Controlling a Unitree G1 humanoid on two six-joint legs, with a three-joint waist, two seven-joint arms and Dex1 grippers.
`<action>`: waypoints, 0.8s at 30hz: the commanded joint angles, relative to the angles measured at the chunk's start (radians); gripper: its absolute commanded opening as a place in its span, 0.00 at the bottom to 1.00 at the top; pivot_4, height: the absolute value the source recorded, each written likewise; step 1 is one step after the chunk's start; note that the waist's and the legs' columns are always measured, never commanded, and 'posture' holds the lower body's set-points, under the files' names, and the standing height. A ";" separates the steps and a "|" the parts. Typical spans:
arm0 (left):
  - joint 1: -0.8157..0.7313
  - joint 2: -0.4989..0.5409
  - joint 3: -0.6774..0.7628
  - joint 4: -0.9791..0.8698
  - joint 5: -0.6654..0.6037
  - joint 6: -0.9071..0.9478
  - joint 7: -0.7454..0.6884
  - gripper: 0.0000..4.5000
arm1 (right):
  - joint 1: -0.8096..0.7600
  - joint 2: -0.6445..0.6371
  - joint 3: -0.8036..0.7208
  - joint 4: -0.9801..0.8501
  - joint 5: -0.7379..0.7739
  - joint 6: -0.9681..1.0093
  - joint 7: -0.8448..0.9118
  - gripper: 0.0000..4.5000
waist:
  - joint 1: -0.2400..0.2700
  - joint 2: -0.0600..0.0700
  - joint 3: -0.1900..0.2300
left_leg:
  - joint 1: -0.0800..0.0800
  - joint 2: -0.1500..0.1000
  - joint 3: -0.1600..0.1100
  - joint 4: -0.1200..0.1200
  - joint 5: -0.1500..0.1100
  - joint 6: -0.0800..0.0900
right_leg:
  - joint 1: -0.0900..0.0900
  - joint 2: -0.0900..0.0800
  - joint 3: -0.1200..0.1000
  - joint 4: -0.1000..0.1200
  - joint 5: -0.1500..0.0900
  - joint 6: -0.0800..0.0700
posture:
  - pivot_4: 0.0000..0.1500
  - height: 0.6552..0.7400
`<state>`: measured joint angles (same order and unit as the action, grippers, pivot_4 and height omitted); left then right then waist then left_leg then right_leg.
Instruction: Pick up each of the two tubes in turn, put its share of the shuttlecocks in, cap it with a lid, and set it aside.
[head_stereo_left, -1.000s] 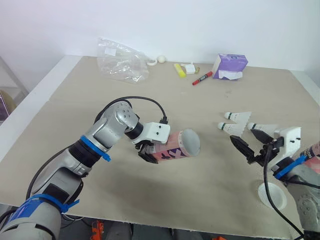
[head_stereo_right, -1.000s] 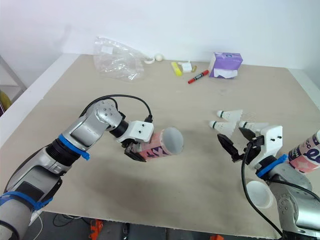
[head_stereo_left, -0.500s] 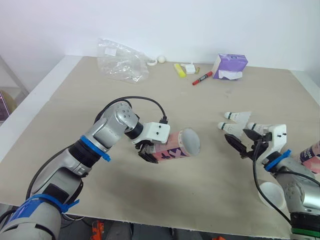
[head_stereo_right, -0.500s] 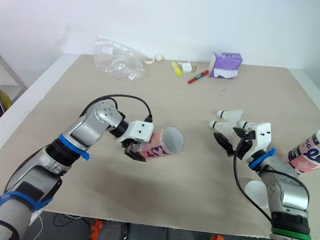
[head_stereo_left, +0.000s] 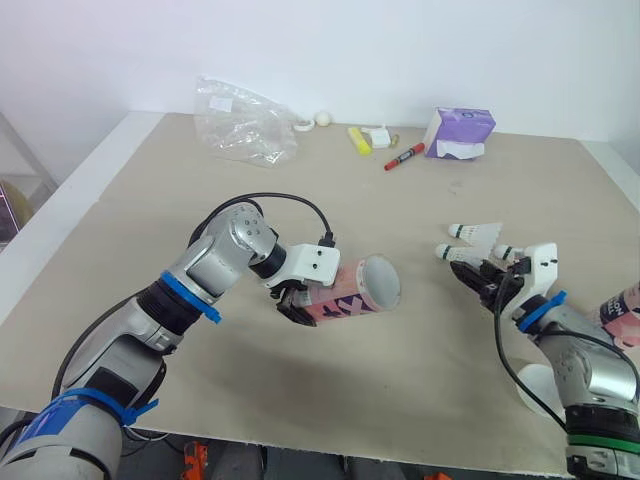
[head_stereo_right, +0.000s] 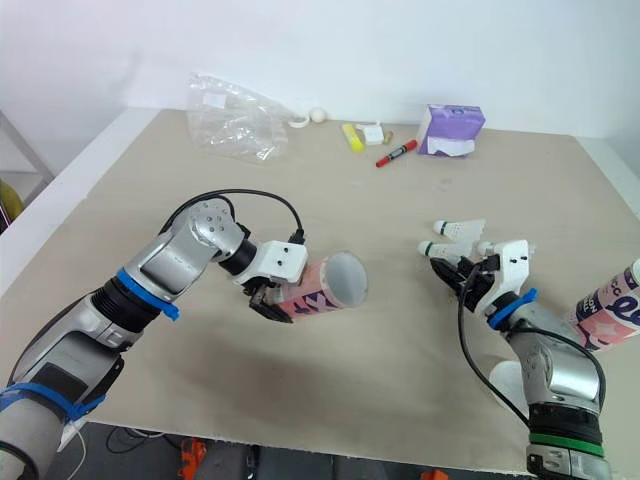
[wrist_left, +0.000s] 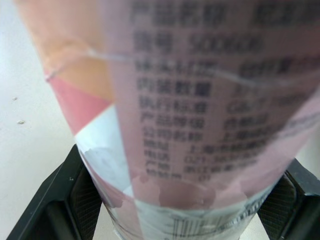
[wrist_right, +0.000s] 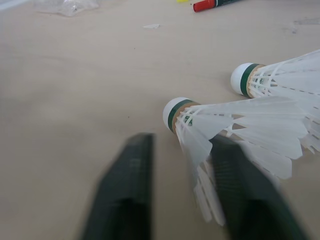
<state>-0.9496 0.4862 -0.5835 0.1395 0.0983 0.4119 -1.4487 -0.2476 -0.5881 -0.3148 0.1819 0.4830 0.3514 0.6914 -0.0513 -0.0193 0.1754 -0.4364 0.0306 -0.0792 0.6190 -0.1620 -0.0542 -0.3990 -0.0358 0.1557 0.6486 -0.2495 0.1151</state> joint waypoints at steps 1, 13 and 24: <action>-0.005 0.000 0.012 -0.006 0.000 -0.001 0.010 0.84 | -0.029 0.003 -0.001 0.004 -0.007 -0.019 0.004 0.01 | 0.000 0.000 0.000 | 0.000 0.000 0.000 0.000 0.000 0.000 | 0.000 0.000 0.000 0.000 0.000 0.000 | 1.00 1.00; -0.004 0.003 0.017 0.016 -0.006 -0.003 0.012 0.84 | 0.052 -0.152 -0.002 -0.441 -0.002 -0.048 0.138 0.01 | 0.000 0.008 0.001 | -0.001 0.000 0.000 0.000 0.000 0.000 | -0.001 0.000 0.000 0.000 0.000 0.001 | 1.00 1.00; -0.022 -0.005 0.017 0.089 -0.025 0.006 -0.006 0.84 | 0.108 -0.458 -0.094 -0.797 0.056 -0.118 0.417 0.01 | -0.001 0.002 0.000 | 0.000 0.000 0.000 0.003 0.001 0.001 | 0.000 0.000 0.000 0.000 -0.001 -0.004 | 1.00 1.00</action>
<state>-0.9600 0.4795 -0.5707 0.2157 0.0604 0.4124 -1.4528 -0.1340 -1.0338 -0.3776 -0.5697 0.5146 0.2454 1.0933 -0.0523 -0.0170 0.1757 -0.4363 0.0318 -0.0794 0.6214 -0.1615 -0.0533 -0.3986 -0.0349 0.1554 0.6489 -0.2509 0.1111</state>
